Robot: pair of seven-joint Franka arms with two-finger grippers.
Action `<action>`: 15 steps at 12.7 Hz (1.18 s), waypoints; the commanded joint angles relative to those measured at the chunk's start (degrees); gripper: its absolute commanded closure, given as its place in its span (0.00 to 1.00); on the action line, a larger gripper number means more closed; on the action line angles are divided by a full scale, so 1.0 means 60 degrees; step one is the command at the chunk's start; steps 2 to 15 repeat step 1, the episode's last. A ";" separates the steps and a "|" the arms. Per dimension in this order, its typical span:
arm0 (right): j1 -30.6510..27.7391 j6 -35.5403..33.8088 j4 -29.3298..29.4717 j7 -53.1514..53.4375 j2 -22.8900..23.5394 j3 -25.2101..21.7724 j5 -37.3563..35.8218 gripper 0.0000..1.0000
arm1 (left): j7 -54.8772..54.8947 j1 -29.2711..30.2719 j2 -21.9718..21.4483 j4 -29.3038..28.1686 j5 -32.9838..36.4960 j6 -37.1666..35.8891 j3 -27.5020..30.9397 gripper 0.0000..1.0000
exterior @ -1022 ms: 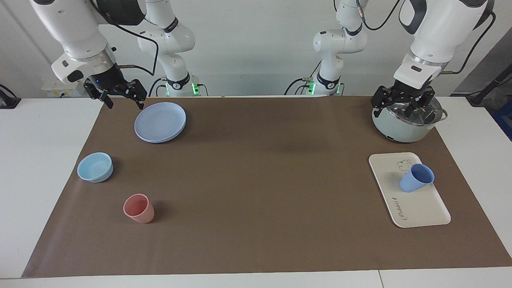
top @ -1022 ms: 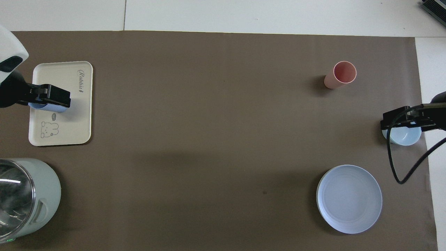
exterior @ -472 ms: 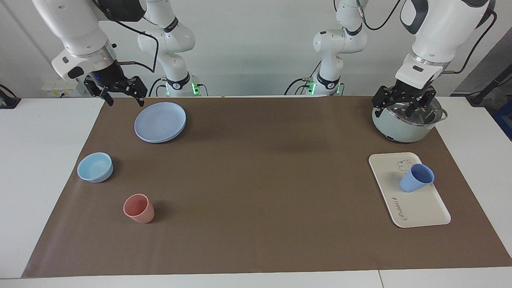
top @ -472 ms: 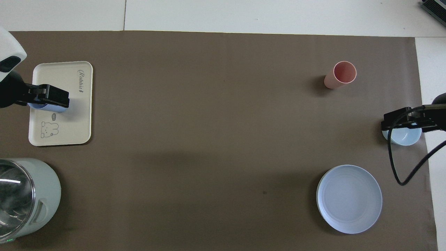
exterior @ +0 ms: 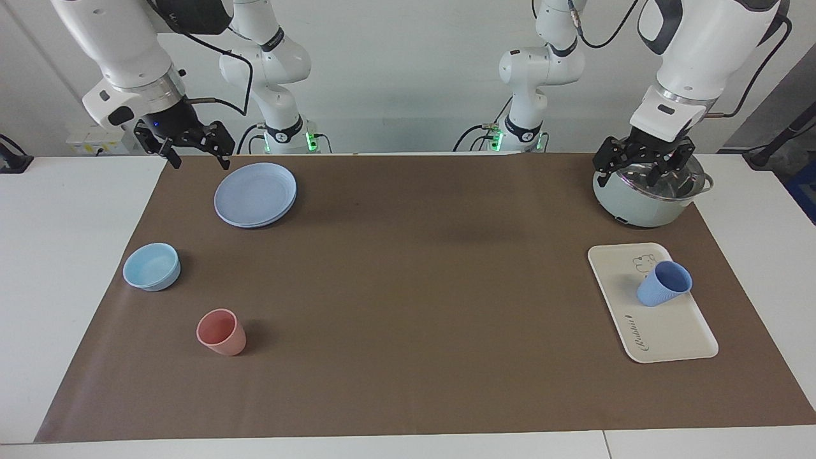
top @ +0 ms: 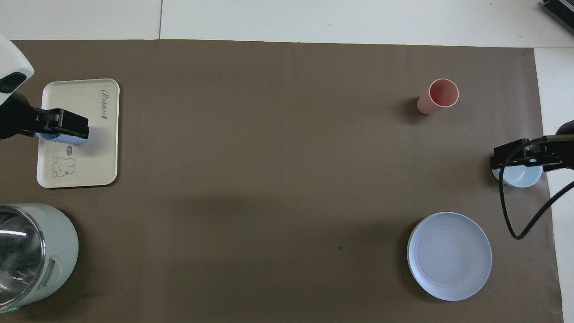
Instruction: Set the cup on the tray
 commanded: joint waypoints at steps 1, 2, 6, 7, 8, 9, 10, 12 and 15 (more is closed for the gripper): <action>0.0063 -0.0088 -0.0180 0.0010 -0.0193 -0.0059 -0.0059 0.00 | -0.0019 -0.0035 -0.0334 -0.0382 0.0157 0.0072 0.0013 0.00; 0.0063 -0.0088 -0.0180 0.0010 -0.0193 -0.0059 -0.0059 0.00 | -0.0019 -0.0035 -0.0334 -0.0382 0.0157 0.0072 0.0013 0.00; 0.0063 -0.0088 -0.0180 0.0010 -0.0193 -0.0059 -0.0059 0.00 | -0.0019 -0.0035 -0.0334 -0.0382 0.0157 0.0072 0.0013 0.00; 0.0063 -0.0088 -0.0180 0.0010 -0.0193 -0.0059 -0.0059 0.00 | -0.0019 -0.0035 -0.0334 -0.0382 0.0157 0.0072 0.0013 0.00; 0.0063 -0.0088 -0.0180 0.0010 -0.0193 -0.0059 -0.0059 0.00 | -0.0019 -0.0035 -0.0334 -0.0382 0.0157 0.0072 0.0013 0.00; 0.0063 -0.0088 -0.0180 0.0010 -0.0193 -0.0059 -0.0059 0.00 | -0.0019 -0.0035 -0.0334 -0.0382 0.0157 0.0072 0.0013 0.00; 0.0063 -0.0088 -0.0180 0.0010 -0.0193 -0.0059 -0.0059 0.00 | -0.0019 -0.0035 -0.0334 -0.0382 0.0157 0.0072 0.0013 0.00; 0.0063 -0.0088 -0.0180 0.0010 -0.0193 -0.0059 -0.0059 0.00 | -0.0019 -0.0035 -0.0334 -0.0382 0.0157 0.0072 0.0013 0.00; 0.0063 -0.0088 -0.0180 0.0010 -0.0193 -0.0059 -0.0059 0.00 | -0.0019 -0.0035 -0.0334 -0.0382 0.0157 0.0072 0.0013 0.00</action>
